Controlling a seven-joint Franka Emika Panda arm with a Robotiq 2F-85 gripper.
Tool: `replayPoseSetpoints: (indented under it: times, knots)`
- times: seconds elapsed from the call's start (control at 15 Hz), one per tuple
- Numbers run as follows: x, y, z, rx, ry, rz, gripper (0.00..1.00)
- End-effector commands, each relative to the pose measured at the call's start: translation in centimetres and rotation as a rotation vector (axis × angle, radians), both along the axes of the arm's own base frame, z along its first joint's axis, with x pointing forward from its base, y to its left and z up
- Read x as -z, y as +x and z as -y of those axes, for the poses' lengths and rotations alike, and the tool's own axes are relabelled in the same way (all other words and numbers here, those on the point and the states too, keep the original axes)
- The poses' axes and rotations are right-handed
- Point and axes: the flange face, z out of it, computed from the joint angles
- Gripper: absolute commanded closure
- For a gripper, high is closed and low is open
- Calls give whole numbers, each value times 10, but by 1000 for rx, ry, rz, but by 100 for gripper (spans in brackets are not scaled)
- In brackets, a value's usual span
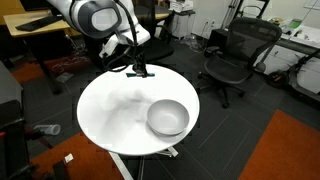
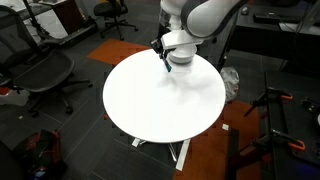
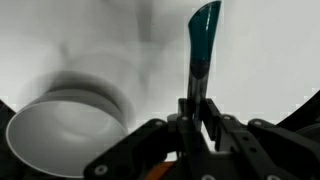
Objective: Put the marker in the bowl
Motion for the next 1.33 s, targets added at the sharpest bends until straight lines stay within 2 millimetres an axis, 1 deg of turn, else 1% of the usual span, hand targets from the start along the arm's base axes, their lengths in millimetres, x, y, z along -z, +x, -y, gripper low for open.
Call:
replayPoseSetpoints:
  times: [0.0,0.27,0.47,0.73,0.87,1.0,1.27]
  knots:
    - [-28,-14,33,41,-5,43,95]
    - [-44,-16,73,103,-4,67,95]
    - [-48,-17,101,146,-8,69,95]
    - [-47,-20,134,197,-21,66,95]
    - [-47,-21,147,215,-19,63,95]
    - [-44,-23,157,230,-20,59,95]
    - [-35,-28,169,251,-18,42,95]
